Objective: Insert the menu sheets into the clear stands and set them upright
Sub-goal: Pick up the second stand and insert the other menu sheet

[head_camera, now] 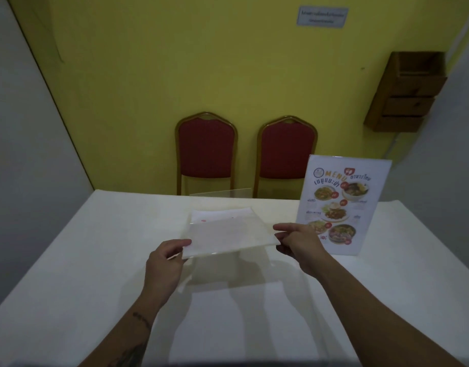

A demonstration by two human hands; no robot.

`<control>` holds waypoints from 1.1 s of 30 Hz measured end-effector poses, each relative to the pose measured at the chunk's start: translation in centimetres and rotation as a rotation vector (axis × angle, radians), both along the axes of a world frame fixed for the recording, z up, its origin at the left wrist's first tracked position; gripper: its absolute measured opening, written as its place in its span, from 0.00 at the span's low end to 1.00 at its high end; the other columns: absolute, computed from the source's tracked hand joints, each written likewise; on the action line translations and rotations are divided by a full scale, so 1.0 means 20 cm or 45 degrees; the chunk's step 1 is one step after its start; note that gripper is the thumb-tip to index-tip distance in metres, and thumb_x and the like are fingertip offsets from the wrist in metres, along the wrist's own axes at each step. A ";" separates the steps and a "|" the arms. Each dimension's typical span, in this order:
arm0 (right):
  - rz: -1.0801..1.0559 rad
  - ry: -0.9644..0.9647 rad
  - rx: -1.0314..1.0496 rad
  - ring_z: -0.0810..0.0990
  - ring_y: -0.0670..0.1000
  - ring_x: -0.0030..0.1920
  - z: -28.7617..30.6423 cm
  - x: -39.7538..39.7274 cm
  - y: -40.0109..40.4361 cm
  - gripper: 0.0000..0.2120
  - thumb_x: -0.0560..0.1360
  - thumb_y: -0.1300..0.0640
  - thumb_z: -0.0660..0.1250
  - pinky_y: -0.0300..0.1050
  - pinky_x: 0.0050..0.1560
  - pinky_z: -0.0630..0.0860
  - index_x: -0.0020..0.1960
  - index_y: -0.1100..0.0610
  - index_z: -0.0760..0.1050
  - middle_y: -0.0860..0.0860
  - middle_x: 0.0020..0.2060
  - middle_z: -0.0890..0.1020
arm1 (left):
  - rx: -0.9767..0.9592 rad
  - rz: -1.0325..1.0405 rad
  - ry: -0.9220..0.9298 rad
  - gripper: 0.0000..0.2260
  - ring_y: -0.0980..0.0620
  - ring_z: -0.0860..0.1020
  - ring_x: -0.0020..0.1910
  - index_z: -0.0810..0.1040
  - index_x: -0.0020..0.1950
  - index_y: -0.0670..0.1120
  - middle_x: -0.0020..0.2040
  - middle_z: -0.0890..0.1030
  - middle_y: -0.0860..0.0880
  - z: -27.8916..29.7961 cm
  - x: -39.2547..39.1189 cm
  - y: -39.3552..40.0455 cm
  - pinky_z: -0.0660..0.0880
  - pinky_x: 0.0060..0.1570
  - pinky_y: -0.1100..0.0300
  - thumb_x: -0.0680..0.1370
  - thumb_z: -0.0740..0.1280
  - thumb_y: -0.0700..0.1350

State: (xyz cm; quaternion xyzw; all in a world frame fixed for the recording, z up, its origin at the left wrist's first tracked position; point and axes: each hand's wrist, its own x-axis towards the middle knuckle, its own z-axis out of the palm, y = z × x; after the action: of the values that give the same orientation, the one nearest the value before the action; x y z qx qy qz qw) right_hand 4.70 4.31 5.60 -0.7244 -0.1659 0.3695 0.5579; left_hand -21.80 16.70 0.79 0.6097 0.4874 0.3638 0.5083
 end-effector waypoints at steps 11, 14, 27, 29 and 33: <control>-0.187 -0.167 0.250 0.74 0.52 0.38 0.10 -0.08 0.07 0.09 0.73 0.68 0.70 0.48 0.42 0.72 0.45 0.55 0.81 0.54 0.38 0.79 | 0.096 0.060 -0.197 0.04 0.53 0.80 0.56 0.85 0.45 0.52 0.53 0.84 0.52 0.15 0.14 0.11 0.75 0.59 0.53 0.75 0.72 0.43; -0.212 -0.133 0.309 0.75 0.50 0.39 0.18 -0.08 0.12 0.08 0.75 0.66 0.69 0.47 0.47 0.73 0.44 0.53 0.79 0.51 0.39 0.79 | 0.130 0.090 -0.221 0.02 0.51 0.80 0.56 0.83 0.45 0.51 0.52 0.84 0.51 0.22 0.18 0.15 0.76 0.62 0.49 0.74 0.72 0.45; -0.157 -0.059 0.485 0.78 0.55 0.39 0.44 -0.09 0.27 0.08 0.78 0.65 0.66 0.45 0.37 0.72 0.42 0.56 0.75 0.55 0.39 0.82 | 0.171 0.175 -0.434 0.03 0.55 0.83 0.39 0.83 0.48 0.48 0.43 0.86 0.51 0.49 0.23 0.27 0.80 0.40 0.60 0.76 0.71 0.43; -0.140 -0.045 0.501 0.80 0.53 0.36 0.46 -0.10 0.27 0.04 0.79 0.65 0.66 0.45 0.33 0.76 0.46 0.58 0.75 0.55 0.39 0.82 | 0.156 0.188 -0.439 0.01 0.55 0.83 0.38 0.83 0.46 0.49 0.42 0.85 0.51 0.48 0.23 0.26 0.79 0.37 0.62 0.76 0.71 0.43; -0.120 -0.045 0.493 0.81 0.52 0.36 0.45 -0.10 0.28 0.03 0.78 0.66 0.67 0.44 0.31 0.77 0.47 0.60 0.75 0.56 0.39 0.83 | 0.103 0.223 -0.417 0.02 0.60 0.82 0.32 0.82 0.47 0.45 0.40 0.84 0.50 0.45 0.22 0.25 0.75 0.29 0.70 0.76 0.71 0.43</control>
State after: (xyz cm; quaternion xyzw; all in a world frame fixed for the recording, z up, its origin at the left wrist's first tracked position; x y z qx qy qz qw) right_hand 2.72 9.94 14.67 -0.6168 -0.2095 0.2915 0.7006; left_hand -17.47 21.67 9.85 0.5174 0.4343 0.5204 0.5223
